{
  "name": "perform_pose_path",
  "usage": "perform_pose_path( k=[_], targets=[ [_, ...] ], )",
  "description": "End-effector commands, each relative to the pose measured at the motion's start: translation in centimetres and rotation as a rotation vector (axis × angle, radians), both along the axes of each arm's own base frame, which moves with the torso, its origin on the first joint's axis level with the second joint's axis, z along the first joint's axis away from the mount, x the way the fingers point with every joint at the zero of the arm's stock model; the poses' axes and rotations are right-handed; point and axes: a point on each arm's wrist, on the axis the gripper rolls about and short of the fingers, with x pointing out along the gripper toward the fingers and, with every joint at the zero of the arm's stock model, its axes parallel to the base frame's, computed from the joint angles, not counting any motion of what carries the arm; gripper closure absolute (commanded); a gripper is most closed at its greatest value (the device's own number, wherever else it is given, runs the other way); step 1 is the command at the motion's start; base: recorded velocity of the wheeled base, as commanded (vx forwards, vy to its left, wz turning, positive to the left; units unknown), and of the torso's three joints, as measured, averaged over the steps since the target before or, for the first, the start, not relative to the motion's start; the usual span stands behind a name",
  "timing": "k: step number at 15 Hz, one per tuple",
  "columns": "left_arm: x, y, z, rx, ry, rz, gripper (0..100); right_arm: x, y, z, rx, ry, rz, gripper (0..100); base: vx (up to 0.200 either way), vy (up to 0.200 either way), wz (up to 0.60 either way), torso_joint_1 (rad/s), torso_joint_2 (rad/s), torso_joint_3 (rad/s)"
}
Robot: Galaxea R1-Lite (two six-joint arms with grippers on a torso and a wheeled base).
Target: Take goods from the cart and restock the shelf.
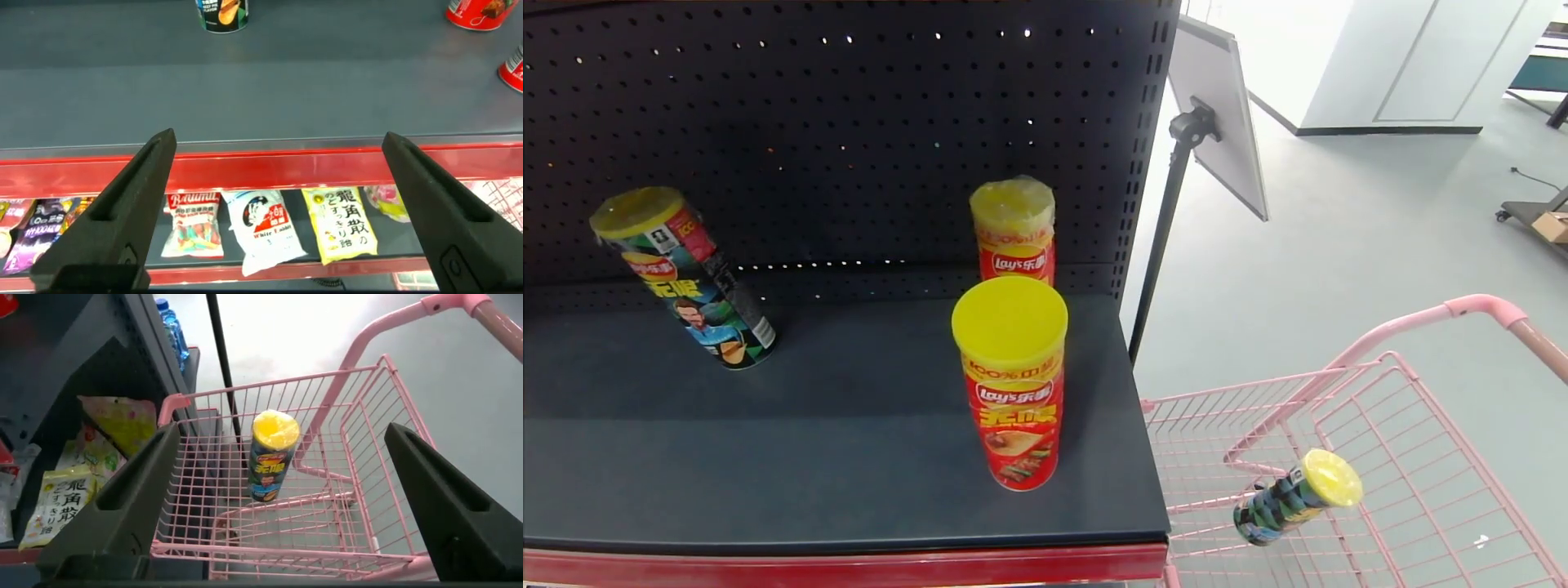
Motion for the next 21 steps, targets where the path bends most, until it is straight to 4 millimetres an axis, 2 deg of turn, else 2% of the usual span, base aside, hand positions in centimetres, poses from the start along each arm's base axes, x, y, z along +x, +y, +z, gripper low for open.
perform_pose_path(
  k=[1,7,21],
  targets=[
    [0.0,0.0,0.0,0.001,0.0,0.001,0,0.01,0.0,0.0,0.0,0.001,0.0,0,0.0,-0.2,0.0,-0.002,0.0,0.002],
    [0.0,0.0,0.0,-0.001,0.0,0.001,0,0.01,0.0,0.0,0.0,0.001,0.0,0,0.0,-0.2,0.0,0.001,0.0,0.005],
    [0.0,0.0,0.0,-0.004,0.0,-0.001,0,0.01,0.0,0.0,0.0,0.001,0.0,0,0.0,0.0,0.0,0.0,0.0,0.0]
  ],
)
